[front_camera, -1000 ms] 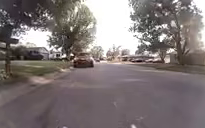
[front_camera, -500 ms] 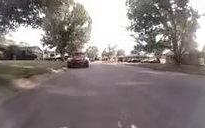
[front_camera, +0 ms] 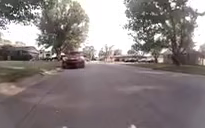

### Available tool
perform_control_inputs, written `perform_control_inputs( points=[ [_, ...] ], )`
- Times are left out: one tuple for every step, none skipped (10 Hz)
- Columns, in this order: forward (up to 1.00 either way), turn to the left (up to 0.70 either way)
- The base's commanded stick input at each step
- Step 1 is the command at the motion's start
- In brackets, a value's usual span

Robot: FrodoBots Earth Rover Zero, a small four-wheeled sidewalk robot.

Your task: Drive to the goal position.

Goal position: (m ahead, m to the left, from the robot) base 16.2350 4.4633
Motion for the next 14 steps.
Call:
perform_control_inputs(
  points=[
    [1.0,0.0],
    [1.0,0.0],
    [1.0,0.0],
    [1.0,0.0],
    [1.0,0.0],
    [1.0,0.0],
    [1.0,0.0],
    [1.0,0.0],
    [1.0,0.0],
    [1.0,0.0],
    [1.0,0.0],
    [1.0,0.02],
    [1.0,0.32],
    [1.0,0.38]
  ],
)
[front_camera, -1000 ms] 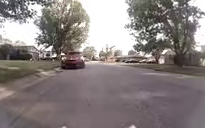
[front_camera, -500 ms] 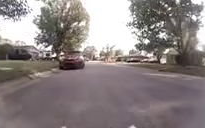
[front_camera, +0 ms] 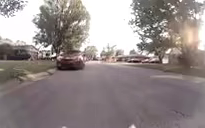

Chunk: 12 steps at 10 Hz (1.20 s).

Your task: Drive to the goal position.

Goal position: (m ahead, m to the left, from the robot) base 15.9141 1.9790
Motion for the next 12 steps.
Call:
perform_control_inputs(
  points=[
    [1.0,0.24],
    [1.0,0.1],
    [1.0,0.0],
    [1.0,0.0],
    [1.0,0.0],
    [1.0,0.0],
    [1.0,0.0],
    [1.0,0.0],
    [1.0,0.0],
    [1.0,0.0],
    [1.0,0.0],
    [1.0,0.0]
  ],
)
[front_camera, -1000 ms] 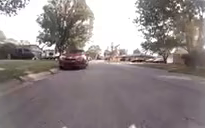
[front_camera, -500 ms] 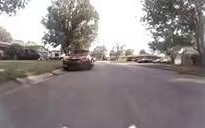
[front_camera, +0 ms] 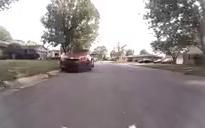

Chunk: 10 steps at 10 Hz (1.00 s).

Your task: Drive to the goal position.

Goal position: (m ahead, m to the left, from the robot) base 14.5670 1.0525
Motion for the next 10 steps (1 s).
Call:
perform_control_inputs(
  points=[
    [1.0,0.0],
    [1.0,0.0],
    [1.0,0.0],
    [1.0,0.0],
    [1.0,0.0],
    [1.0,0.0],
    [1.0,0.0],
    [1.0,0.0],
    [1.0,0.0],
    [1.0,0.0]
  ],
)
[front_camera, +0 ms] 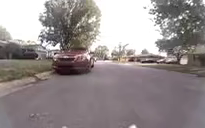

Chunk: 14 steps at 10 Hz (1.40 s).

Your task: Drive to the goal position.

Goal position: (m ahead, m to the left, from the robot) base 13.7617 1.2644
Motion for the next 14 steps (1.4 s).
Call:
perform_control_inputs(
  points=[
    [1.0,0.0],
    [1.0,0.0],
    [1.0,0.0],
    [1.0,0.0],
    [1.0,0.0],
    [1.0,0.0],
    [1.0,0.0],
    [1.0,0.0],
    [1.0,0.0],
    [1.0,0.0],
    [1.0,0.0],
    [1.0,-0.2],
    [1.0,-0.39],
    [1.0,-0.38]
  ],
)
